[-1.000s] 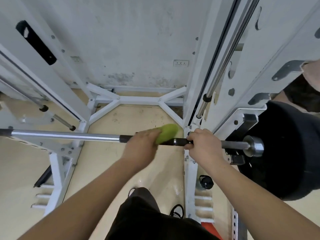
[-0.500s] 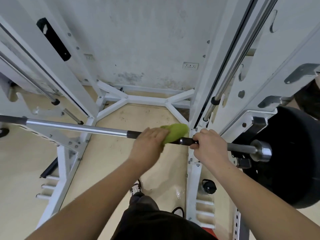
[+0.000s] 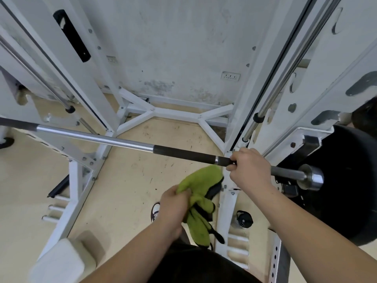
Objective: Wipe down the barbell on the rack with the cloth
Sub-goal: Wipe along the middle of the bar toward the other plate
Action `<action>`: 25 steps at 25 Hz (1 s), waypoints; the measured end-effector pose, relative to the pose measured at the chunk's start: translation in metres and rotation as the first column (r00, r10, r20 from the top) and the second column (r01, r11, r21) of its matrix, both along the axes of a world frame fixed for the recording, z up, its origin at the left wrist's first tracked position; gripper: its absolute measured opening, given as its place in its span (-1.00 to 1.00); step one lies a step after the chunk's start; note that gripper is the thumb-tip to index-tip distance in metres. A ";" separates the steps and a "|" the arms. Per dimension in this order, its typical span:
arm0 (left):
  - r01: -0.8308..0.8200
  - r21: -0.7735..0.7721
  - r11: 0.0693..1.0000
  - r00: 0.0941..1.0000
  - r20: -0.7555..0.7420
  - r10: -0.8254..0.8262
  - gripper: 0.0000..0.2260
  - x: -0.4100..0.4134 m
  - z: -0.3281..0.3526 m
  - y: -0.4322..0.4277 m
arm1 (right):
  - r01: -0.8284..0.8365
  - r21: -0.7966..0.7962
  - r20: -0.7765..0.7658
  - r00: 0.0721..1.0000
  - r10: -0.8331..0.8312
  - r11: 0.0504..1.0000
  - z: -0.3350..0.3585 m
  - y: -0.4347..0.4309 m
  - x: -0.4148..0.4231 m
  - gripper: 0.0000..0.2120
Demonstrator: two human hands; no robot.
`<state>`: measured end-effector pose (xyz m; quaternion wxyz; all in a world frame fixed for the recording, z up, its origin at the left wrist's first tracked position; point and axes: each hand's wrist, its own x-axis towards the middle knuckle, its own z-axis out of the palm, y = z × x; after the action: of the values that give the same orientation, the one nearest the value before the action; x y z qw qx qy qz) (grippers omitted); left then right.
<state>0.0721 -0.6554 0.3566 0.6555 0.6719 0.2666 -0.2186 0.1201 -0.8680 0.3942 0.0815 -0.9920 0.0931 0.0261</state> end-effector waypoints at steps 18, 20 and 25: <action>-0.533 -0.259 0.805 0.846 -0.164 0.507 -0.84 0.079 0.032 -0.013 | -0.004 -0.083 0.019 1.000 0.005 0.997 -0.006 -0.001 0.000 -0.84; -0.610 -0.227 0.759 0.790 -0.097 0.606 -0.72 0.097 0.029 0.010 | -0.004 -0.087 0.020 1.000 0.006 0.996 -0.007 -0.001 -0.001 -0.84; -0.482 -0.196 0.854 0.876 -0.096 0.473 -0.67 0.082 0.023 -0.038 | -0.006 -0.058 0.040 0.999 0.009 0.998 -0.007 -0.002 0.000 -0.82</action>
<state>0.1540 -0.6936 0.3796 0.7516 0.5052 0.4142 -0.0914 0.1198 -0.8703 0.3875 0.0545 -0.9946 0.0885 0.0040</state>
